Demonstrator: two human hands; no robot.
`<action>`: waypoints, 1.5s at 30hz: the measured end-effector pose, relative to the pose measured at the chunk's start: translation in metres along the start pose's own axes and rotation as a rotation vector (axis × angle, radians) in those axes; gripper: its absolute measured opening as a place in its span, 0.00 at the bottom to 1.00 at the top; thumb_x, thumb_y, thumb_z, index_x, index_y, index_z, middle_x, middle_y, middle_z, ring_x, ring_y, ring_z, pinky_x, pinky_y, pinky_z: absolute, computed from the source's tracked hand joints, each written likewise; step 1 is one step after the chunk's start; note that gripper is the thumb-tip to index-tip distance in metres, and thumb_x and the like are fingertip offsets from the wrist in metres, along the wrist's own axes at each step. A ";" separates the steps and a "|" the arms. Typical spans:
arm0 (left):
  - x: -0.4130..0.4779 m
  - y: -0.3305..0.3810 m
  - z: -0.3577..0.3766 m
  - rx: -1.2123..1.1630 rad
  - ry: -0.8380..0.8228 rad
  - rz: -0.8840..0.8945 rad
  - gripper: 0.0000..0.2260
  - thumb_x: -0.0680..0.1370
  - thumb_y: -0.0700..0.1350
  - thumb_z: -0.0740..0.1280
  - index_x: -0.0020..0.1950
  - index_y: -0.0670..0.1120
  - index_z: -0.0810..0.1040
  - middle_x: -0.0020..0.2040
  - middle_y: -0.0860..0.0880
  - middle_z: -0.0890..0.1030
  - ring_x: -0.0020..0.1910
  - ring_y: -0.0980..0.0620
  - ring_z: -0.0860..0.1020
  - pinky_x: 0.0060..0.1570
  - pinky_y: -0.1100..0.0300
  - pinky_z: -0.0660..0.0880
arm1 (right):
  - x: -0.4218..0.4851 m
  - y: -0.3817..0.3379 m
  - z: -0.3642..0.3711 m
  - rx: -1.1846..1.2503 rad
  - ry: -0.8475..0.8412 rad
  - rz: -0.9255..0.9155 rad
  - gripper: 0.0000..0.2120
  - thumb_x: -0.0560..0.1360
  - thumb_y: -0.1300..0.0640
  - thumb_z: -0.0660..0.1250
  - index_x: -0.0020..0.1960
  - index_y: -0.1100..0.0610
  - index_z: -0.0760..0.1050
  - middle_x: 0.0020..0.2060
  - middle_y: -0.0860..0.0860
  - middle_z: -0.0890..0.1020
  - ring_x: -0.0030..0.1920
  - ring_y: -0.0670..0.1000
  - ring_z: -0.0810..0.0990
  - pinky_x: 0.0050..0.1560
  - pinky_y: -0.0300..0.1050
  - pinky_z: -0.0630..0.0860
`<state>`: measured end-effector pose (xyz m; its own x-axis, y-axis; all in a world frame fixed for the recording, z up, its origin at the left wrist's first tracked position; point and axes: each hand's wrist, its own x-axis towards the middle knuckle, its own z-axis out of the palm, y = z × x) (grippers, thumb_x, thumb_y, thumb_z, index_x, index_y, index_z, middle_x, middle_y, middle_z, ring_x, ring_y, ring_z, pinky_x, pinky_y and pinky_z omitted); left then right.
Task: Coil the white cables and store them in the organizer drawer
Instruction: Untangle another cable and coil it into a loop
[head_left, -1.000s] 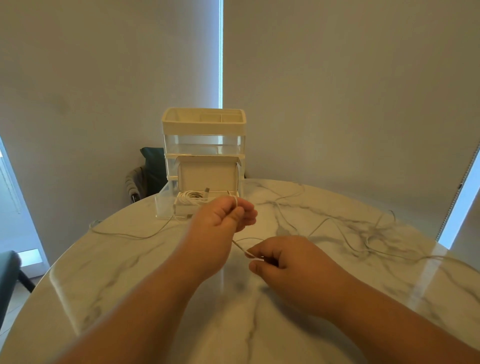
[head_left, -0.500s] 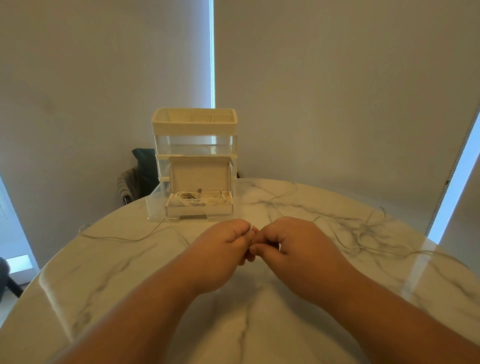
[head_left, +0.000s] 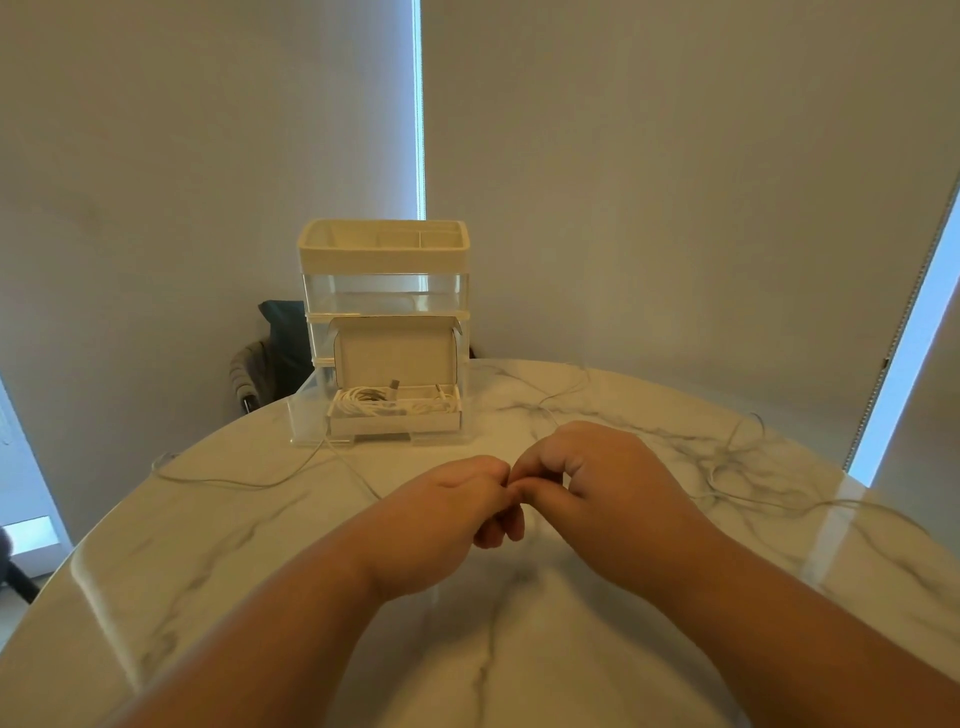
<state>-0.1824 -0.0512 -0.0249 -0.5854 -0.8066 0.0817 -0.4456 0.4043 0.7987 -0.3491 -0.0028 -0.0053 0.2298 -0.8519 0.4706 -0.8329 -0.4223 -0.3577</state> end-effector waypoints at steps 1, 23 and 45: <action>0.000 -0.001 0.000 -0.018 0.004 -0.002 0.13 0.82 0.45 0.57 0.46 0.44 0.80 0.35 0.59 0.77 0.34 0.65 0.73 0.37 0.72 0.71 | 0.000 0.002 0.001 0.001 0.008 0.002 0.08 0.75 0.53 0.69 0.41 0.44 0.84 0.31 0.33 0.77 0.47 0.33 0.74 0.44 0.26 0.67; -0.002 -0.003 -0.003 0.203 -0.047 0.006 0.12 0.83 0.48 0.60 0.46 0.53 0.82 0.33 0.59 0.78 0.33 0.65 0.74 0.38 0.70 0.71 | 0.004 0.015 0.007 -0.026 -0.024 -0.039 0.07 0.76 0.52 0.67 0.45 0.43 0.84 0.35 0.43 0.81 0.42 0.42 0.77 0.39 0.34 0.70; -0.007 0.001 -0.014 -0.861 -0.254 0.090 0.10 0.78 0.43 0.59 0.42 0.42 0.77 0.30 0.46 0.70 0.31 0.50 0.69 0.37 0.58 0.70 | 0.007 0.043 0.015 0.578 0.167 0.159 0.11 0.77 0.58 0.69 0.44 0.44 0.85 0.44 0.42 0.85 0.49 0.42 0.81 0.54 0.39 0.75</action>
<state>-0.1696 -0.0514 -0.0166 -0.7709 -0.6269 0.1127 0.2105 -0.0838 0.9740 -0.3753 -0.0312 -0.0300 0.0047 -0.8777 0.4792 -0.4320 -0.4340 -0.7906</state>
